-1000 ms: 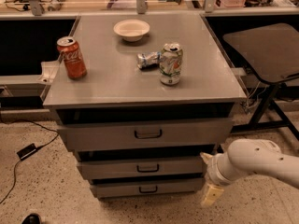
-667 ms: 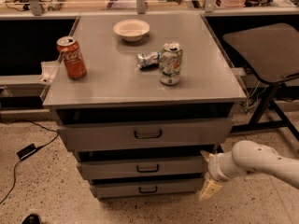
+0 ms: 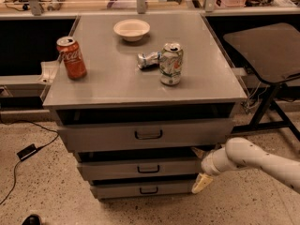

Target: Open middle drawer

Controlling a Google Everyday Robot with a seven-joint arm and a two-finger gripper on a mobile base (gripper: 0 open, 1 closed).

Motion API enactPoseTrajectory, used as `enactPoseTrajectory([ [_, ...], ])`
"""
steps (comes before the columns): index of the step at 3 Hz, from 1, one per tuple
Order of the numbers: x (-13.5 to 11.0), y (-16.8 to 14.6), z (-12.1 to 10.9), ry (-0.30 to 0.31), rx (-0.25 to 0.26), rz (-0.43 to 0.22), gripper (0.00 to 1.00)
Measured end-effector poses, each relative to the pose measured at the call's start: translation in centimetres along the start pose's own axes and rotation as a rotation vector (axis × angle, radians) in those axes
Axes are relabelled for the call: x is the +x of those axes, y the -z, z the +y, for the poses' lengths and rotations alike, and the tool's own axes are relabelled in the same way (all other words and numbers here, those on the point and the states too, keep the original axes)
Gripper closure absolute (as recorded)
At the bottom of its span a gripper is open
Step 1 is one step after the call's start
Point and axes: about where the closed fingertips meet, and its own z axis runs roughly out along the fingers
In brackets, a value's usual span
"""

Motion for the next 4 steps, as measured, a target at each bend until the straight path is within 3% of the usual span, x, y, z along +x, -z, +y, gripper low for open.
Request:
enactPoseTrajectory([
  [2,0.0,-1.5,-0.8,0.041,-0.038,-0.022,0.42],
  [3,-0.4,-1.1,0.1,0.083,-0.057,-0.010,0.56],
  [4,-0.5,-1.2,-0.3,0.083,-0.057,-0.010,0.56],
])
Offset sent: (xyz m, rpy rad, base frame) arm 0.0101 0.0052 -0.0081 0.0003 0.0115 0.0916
